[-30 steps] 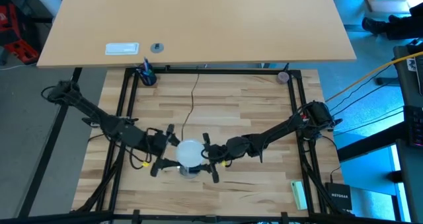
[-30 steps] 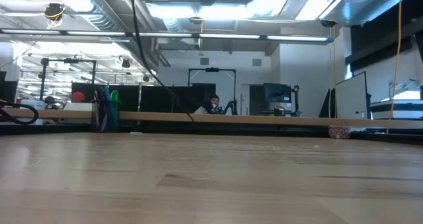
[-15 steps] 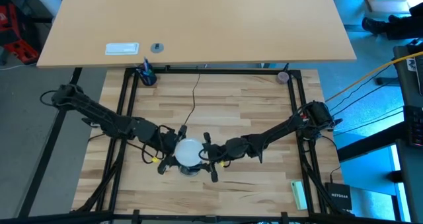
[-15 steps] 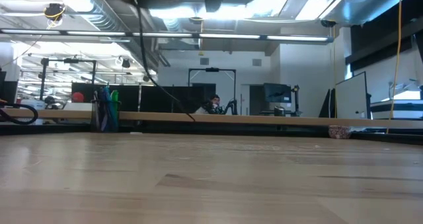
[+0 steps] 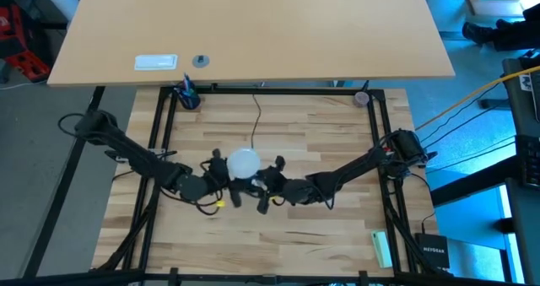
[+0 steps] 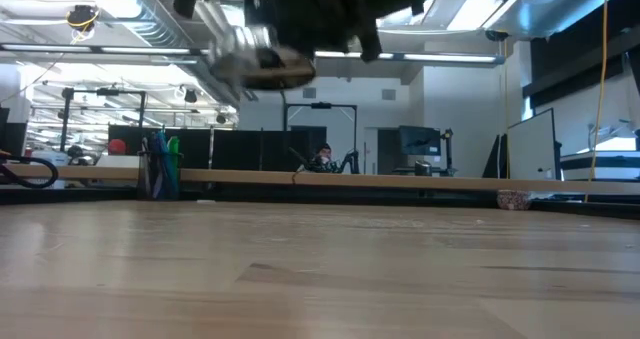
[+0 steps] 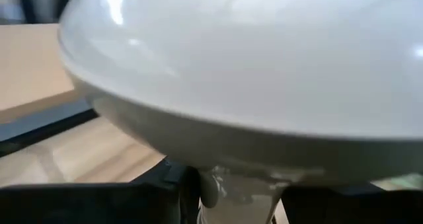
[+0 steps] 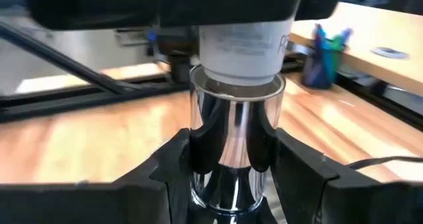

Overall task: Screw lightbulb
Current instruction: Remove the lightbulb from the lamp

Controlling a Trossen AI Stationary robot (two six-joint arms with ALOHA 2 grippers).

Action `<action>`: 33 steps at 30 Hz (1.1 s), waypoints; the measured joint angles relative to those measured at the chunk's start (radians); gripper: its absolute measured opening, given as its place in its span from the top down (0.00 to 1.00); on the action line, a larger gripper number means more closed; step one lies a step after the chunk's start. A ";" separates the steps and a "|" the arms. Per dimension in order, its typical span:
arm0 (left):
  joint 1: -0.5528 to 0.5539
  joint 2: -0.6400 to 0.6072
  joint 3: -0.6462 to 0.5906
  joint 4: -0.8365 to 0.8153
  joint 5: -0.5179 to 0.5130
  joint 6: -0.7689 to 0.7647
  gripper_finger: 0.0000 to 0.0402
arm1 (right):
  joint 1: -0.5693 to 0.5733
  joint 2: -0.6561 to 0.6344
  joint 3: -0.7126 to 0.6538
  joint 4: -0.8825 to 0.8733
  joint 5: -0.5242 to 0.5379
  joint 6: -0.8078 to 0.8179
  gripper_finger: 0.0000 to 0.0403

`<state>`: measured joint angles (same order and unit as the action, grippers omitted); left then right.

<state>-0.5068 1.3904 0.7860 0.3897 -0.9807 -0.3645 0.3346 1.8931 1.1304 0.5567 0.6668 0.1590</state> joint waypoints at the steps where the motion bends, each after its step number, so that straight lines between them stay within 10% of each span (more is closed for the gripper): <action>1: -0.003 0.018 0.000 0.017 -0.040 -0.014 0.64 | -0.002 0.001 -0.001 -0.012 0.015 0.005 0.58; 12: -0.059 -0.048 -0.003 0.018 0.031 0.076 0.36 | -0.001 -0.003 0.004 -0.021 -0.049 0.015 0.58; 21: -0.123 -0.290 -0.003 -0.344 0.338 0.042 0.29 | -0.003 -0.003 0.003 0.115 -0.382 -0.067 0.58; 33: 0.086 -0.202 -0.003 -0.128 0.952 0.220 0.31 | -0.001 -0.003 0.003 0.176 -0.649 -0.085 0.58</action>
<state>-0.4203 1.1888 0.7830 0.2621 -0.0291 -0.1442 0.3334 1.8904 1.1332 0.7322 0.0177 0.0737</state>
